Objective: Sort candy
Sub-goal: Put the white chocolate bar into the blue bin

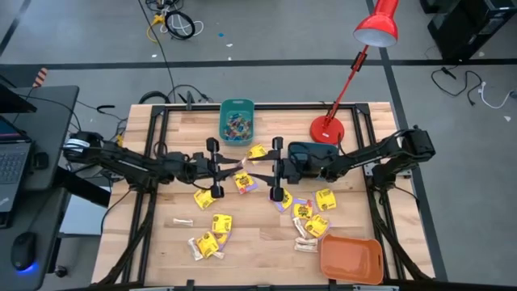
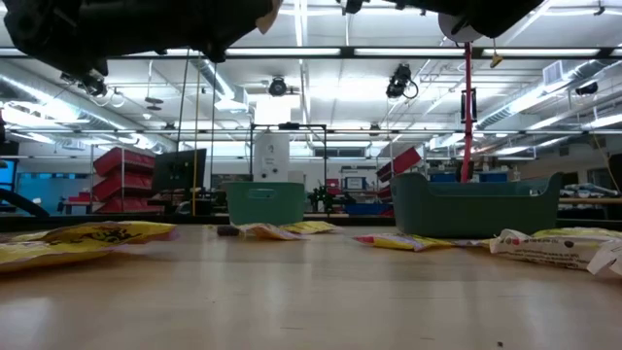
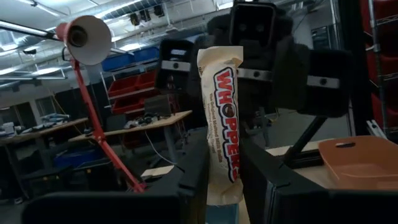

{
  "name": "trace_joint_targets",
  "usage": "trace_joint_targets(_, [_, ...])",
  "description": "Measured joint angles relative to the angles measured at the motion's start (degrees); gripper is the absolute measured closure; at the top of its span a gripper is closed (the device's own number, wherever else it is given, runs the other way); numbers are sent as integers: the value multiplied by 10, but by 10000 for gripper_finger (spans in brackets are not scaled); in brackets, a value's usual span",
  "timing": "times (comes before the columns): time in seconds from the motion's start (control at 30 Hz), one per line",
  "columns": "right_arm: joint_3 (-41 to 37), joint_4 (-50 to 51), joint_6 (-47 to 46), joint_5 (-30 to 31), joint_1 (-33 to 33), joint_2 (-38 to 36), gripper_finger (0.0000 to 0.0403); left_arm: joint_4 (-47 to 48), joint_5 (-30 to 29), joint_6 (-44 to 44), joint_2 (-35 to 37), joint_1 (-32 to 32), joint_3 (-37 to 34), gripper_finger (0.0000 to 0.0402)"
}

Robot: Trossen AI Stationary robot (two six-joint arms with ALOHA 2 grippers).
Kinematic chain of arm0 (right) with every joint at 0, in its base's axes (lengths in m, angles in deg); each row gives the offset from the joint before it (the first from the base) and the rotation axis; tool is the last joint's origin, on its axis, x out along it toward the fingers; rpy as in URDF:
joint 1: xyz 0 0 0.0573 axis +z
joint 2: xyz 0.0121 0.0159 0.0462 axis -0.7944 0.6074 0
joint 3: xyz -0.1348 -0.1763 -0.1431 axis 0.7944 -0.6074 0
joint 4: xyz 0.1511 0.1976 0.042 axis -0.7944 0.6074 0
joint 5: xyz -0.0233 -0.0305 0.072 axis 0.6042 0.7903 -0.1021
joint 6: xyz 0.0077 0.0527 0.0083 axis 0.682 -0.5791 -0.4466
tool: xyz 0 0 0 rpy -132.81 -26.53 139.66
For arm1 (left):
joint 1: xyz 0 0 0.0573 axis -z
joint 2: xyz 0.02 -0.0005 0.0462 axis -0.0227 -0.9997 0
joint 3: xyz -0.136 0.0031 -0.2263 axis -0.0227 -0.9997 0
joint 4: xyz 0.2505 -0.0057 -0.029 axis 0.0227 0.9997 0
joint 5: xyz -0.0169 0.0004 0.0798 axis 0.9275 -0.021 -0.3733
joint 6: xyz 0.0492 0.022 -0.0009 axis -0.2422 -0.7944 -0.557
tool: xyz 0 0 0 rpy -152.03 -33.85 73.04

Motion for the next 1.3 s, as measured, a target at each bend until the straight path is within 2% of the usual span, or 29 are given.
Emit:
trace_joint_targets(0.47, [0, 1, -23, 5, -10, 0, 204, 0, -3, -14, -60, 0, 55, 329])
trace_joint_targets(0.67, [0, 1, -19, 6, -11, 0, 211, -3, -3, -15, -64, 0, 60, 329])
trace_joint_targets(1.3, [0, 3, -12, 7, -11, 0, 325, 1, -3, -11, -64, 0, 60, 320])
